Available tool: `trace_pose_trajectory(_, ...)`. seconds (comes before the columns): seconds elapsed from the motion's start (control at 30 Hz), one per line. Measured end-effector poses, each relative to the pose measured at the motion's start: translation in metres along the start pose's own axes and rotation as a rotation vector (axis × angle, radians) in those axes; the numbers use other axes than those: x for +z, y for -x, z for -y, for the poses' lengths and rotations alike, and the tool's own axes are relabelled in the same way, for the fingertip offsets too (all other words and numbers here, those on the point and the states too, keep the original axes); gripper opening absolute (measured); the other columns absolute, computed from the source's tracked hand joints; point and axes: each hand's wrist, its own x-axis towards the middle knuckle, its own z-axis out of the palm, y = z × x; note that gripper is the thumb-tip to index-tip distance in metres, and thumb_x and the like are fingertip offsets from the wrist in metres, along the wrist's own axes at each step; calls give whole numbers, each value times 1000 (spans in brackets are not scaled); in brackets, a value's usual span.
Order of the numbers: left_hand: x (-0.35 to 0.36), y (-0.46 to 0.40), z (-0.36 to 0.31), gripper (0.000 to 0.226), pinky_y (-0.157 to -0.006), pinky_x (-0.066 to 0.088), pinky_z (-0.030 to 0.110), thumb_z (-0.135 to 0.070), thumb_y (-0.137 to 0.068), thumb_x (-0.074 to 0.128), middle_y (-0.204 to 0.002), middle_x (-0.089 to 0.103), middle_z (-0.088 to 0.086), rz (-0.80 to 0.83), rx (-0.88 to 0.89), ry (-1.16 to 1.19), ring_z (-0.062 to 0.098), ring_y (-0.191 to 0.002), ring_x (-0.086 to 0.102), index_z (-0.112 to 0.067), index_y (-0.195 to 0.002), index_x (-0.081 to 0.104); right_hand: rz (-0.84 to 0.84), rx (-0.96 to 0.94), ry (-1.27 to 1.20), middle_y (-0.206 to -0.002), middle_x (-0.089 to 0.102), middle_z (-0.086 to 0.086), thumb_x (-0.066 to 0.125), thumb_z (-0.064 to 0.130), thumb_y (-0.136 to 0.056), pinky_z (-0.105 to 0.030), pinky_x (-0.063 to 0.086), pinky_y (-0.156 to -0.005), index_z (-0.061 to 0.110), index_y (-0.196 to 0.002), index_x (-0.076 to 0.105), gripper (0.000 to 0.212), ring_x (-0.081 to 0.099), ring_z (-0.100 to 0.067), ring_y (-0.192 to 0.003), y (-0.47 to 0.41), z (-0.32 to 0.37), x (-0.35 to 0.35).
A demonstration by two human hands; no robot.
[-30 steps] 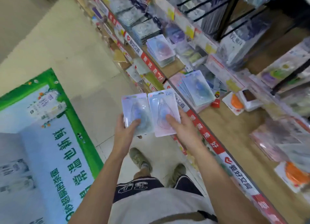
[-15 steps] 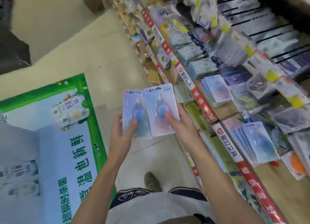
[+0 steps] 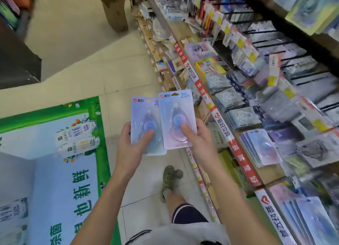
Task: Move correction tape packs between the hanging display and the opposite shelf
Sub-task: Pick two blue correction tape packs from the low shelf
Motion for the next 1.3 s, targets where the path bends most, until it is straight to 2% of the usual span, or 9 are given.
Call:
trace_pose_trajectory(0.13, 3, -67, -15, 47, -82, 59, 33, -50, -67, 77, -104, 74, -5, -36, 39, -11, 18, -97, 71, -28, -107, 65, 20, -11, -27, -119, 72, 1, 69, 38, -89, -40, 54, -96, 21, -126, 64, 41, 68, -19, -112, -67, 14, 14)
trace_pose_trajectory(0.27, 7, -151, -39, 34, -78, 57, 26, -46, -80, 72, -104, 73, -9, -67, 70, -93, 11, -95, 70, -30, -109, 65, 3, -22, -71, -118, 72, 2, 67, 30, -96, -29, 56, -90, 19, -127, 63, 33, 69, -12, -108, -147, 37, 28)
trace_pose_trajectory(0.5, -8, -274, -63, 17, -63, 47, 11, -41, -91, 62, -90, 71, -18, -155, 75, -218, -2, -78, 63, -29, -103, 66, 9, -43, -143, -116, 73, 2, 69, 40, -84, -33, 55, -91, 18, -124, 65, 45, 70, -14, -108, -278, 74, 64)
trace_pose_trajectory(0.77, -53, -347, -48, 43, -75, 53, 35, -56, -79, 66, -103, 73, -1, -267, -31, -226, 20, -92, 70, -26, -109, 68, 83, -39, -127, -120, 72, -2, 68, 36, -91, -46, 54, -99, 21, -125, 66, 38, 68, -21, -113, -381, 88, 105)
trace_pose_trajectory(0.87, -69, -386, -46, 40, -74, 53, 36, -58, -75, 66, -101, 73, -1, -290, -54, -211, 23, -92, 70, -30, -104, 68, 76, -22, -123, -117, 73, 2, 67, 27, -96, -34, 57, -91, 19, -126, 65, 31, 69, -16, -109, -419, 89, 123)
trace_pose_trajectory(0.93, -76, -419, -46, 37, -73, 53, 36, -54, -77, 67, -101, 73, -1, -261, -52, -208, 24, -93, 70, -30, -105, 68, 51, -17, -117, -110, 74, 5, 66, 26, -97, -30, 55, -85, 17, -122, 66, 27, 70, -14, -104, -445, 89, 135)
trace_pose_trajectory(1.03, -84, -487, -53, 26, -71, 52, 33, -50, -79, 71, -92, 71, -12, -187, -8, -231, 11, -83, 68, -33, -99, 66, -39, -28, -70, -110, 73, 0, 71, 37, -91, -42, 55, -90, 18, -113, 68, 29, 70, -19, -103, -485, 93, 156)
trace_pose_trajectory(1.17, -85, -584, -80, 16, -58, 44, 10, -22, -94, 70, -73, 63, -26, -77, 44, -259, -6, -64, 57, -11, -102, 61, -154, -36, -47, -108, 73, 2, 69, 33, -93, -40, 55, -89, 20, -112, 68, 23, 69, -14, -99, -537, 105, 186)
trace_pose_trajectory(1.3, -80, -663, -113, 31, -54, 40, 7, -42, -79, 66, -73, 61, -24, 36, 106, -223, -6, -63, 54, -16, -97, 62, -316, -123, -80, -112, 70, 3, 66, 35, -93, -25, 51, -79, 15, -123, 63, 36, 66, -8, -98, -582, 130, 215)
